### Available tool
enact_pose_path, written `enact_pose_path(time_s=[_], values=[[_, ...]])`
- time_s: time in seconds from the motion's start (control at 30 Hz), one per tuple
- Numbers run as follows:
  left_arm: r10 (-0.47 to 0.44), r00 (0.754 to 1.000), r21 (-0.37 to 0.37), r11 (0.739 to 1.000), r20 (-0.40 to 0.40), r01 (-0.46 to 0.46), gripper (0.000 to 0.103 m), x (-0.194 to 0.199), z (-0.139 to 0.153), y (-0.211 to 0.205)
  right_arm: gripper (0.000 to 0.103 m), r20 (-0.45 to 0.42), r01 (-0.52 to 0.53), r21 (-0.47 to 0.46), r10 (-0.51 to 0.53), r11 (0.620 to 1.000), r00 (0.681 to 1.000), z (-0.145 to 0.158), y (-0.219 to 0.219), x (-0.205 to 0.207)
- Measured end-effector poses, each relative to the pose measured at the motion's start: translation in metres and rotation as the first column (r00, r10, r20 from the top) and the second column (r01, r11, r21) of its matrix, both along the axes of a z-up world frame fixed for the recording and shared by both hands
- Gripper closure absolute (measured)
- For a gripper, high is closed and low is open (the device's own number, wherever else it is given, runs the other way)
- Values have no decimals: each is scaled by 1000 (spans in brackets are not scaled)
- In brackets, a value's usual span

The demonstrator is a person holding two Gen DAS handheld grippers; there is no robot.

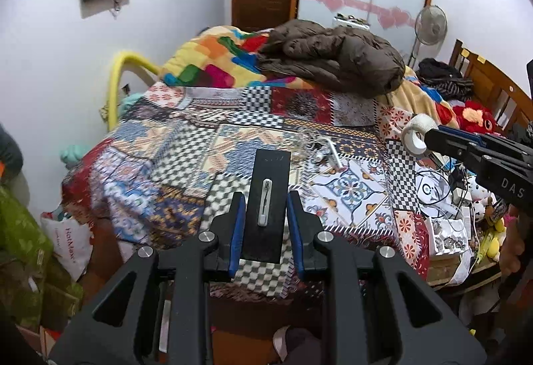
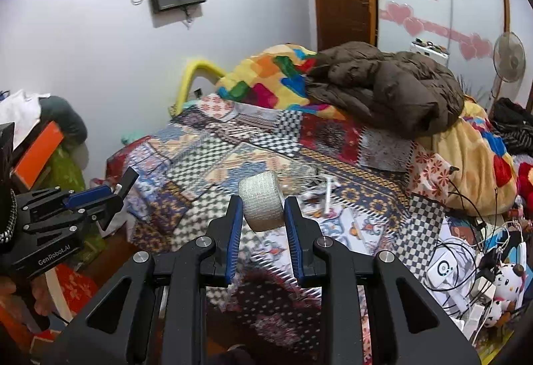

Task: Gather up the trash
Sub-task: 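Lift the tape roll and black card and carry them toward the bucket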

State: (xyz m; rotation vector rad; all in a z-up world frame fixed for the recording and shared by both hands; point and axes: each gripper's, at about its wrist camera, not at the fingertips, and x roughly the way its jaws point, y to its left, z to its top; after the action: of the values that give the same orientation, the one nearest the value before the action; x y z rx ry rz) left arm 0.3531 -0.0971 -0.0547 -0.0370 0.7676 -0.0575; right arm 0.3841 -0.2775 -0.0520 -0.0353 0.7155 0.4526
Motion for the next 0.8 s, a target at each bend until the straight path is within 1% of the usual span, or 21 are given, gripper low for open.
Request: enact_pose_path(time_s=[0.13, 0.37, 0.57, 0.8], values=[[45, 999, -10, 999, 18, -45, 79, -34, 3, 26, 80, 15, -42, 0, 42, 999, 999, 5, 22, -24], [129, 991, -34, 991, 23, -128, 79, -89, 0, 75, 80, 31, -118, -6, 118, 993, 993, 7, 65, -61], [197, 980, -50, 979, 29, -196, 79, -128, -7, 113, 80, 12, -192, -20, 193, 981, 981, -5, 109, -81], [279, 960, -58, 959, -3, -279, 79, -166, -26, 156, 80, -38, -288, -27, 287, 957, 957, -25, 166, -102]])
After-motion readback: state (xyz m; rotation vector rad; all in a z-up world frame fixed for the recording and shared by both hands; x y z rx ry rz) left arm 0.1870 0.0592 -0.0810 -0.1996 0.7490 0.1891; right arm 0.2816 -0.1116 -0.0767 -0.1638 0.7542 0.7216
